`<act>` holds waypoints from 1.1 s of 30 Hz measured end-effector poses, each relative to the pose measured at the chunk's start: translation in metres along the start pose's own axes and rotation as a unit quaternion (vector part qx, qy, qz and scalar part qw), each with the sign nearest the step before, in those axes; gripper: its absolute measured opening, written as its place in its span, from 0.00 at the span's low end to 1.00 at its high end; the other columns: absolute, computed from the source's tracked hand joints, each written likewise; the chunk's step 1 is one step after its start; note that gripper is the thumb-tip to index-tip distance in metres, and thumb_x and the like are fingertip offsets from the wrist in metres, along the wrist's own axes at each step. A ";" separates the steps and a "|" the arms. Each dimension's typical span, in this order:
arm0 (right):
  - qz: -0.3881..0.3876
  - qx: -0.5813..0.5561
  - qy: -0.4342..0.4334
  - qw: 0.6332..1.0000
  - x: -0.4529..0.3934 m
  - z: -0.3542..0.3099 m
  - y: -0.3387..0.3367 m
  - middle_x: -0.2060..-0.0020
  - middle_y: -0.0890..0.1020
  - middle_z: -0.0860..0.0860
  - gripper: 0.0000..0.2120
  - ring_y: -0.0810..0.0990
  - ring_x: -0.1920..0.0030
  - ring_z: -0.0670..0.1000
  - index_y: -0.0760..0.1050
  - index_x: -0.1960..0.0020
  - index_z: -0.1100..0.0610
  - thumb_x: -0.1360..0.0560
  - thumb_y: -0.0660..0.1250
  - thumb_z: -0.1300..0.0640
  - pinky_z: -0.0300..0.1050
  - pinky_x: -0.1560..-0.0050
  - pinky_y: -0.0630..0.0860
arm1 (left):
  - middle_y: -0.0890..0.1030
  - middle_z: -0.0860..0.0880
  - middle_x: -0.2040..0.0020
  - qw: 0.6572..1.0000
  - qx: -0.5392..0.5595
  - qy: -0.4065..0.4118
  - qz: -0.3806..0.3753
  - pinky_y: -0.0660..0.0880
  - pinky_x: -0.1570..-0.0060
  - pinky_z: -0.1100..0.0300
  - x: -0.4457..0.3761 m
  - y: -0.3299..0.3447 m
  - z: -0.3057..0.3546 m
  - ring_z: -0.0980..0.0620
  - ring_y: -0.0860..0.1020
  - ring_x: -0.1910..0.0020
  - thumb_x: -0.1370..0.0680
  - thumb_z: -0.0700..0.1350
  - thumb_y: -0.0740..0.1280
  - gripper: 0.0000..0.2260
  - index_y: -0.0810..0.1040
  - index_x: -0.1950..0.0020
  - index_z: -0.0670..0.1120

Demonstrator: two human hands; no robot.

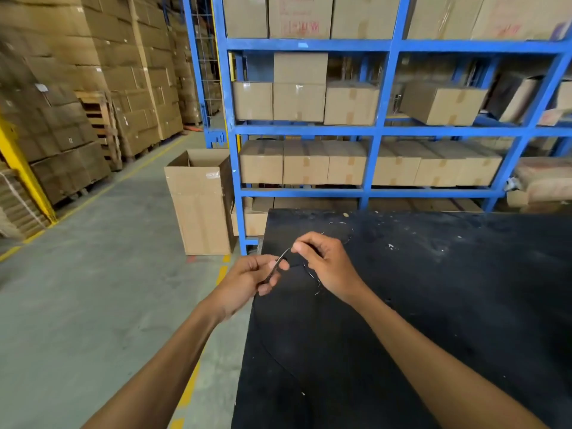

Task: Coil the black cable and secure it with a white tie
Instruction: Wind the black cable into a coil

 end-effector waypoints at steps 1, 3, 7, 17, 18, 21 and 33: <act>0.010 0.000 -0.001 1.000 -0.006 -0.001 0.000 0.69 0.78 0.36 0.11 0.75 0.68 0.37 0.77 0.58 0.47 0.20 0.65 0.60 0.29 0.66 0.68 | 0.71 0.47 0.70 0.998 0.066 -0.010 -0.003 0.63 0.70 0.65 0.002 0.001 0.004 0.55 0.64 0.74 0.17 0.38 0.54 0.15 0.80 0.52 0.39; 0.022 -0.014 0.015 1.000 -0.016 0.001 0.004 0.70 0.77 0.37 0.09 0.74 0.70 0.38 0.78 0.57 0.48 0.21 0.66 0.59 0.29 0.68 0.68 | 0.69 0.47 0.72 0.983 0.181 -0.019 0.008 0.62 0.72 0.65 0.005 0.004 0.013 0.56 0.64 0.76 0.17 0.39 0.53 0.14 0.76 0.54 0.38; 0.025 -0.071 0.072 0.995 -0.022 0.012 0.020 0.76 0.71 0.39 0.09 0.64 0.75 0.40 0.78 0.56 0.51 0.19 0.63 0.57 0.33 0.74 0.62 | 0.65 0.50 0.75 0.957 0.286 0.018 0.044 0.61 0.74 0.64 0.011 0.000 0.028 0.56 0.62 0.77 0.18 0.39 0.52 0.14 0.76 0.53 0.37; -0.265 0.018 0.098 0.959 0.025 0.024 0.090 0.71 0.71 0.50 0.18 0.70 0.72 0.46 0.78 0.48 0.55 0.16 0.53 0.47 0.42 0.59 0.71 | 0.86 0.55 0.54 0.956 0.117 0.206 0.172 0.72 0.64 0.64 0.002 -0.041 0.082 0.56 0.69 0.73 0.18 0.41 0.59 0.15 0.76 0.36 0.35; -0.275 0.026 0.081 0.958 0.027 0.016 0.091 0.72 0.69 0.50 0.17 0.68 0.72 0.44 0.79 0.48 0.55 0.15 0.53 0.48 0.38 0.61 0.69 | 0.86 0.57 0.51 0.957 0.042 0.210 0.198 0.74 0.62 0.64 0.000 -0.044 0.082 0.56 0.70 0.73 0.19 0.41 0.61 0.14 0.78 0.38 0.35; -0.240 0.062 0.007 0.969 0.018 -0.005 0.080 0.70 0.71 0.56 0.15 0.70 0.70 0.57 0.79 0.51 0.46 0.16 0.55 0.46 0.42 0.65 0.65 | 0.85 0.54 0.46 0.942 -0.141 0.192 0.234 0.76 0.63 0.66 -0.002 -0.055 0.074 0.57 0.75 0.69 0.21 0.39 0.66 0.09 0.84 0.49 0.36; -0.037 0.031 -0.031 0.998 -0.057 -0.032 0.020 0.71 0.76 0.39 0.07 0.72 0.70 0.39 0.77 0.53 0.57 0.18 0.62 0.57 0.31 0.67 0.67 | 0.64 0.54 0.76 0.989 0.137 0.060 0.015 0.58 0.76 0.66 0.011 -0.028 0.071 0.58 0.59 0.78 0.18 0.41 0.53 0.17 0.78 0.60 0.42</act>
Point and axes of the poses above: each hand's wrist, its own x-axis away from the middle knuckle, its own y-axis out of the palm, z = x × y, the point moved 3 cm from there along -x, towards the middle knuckle
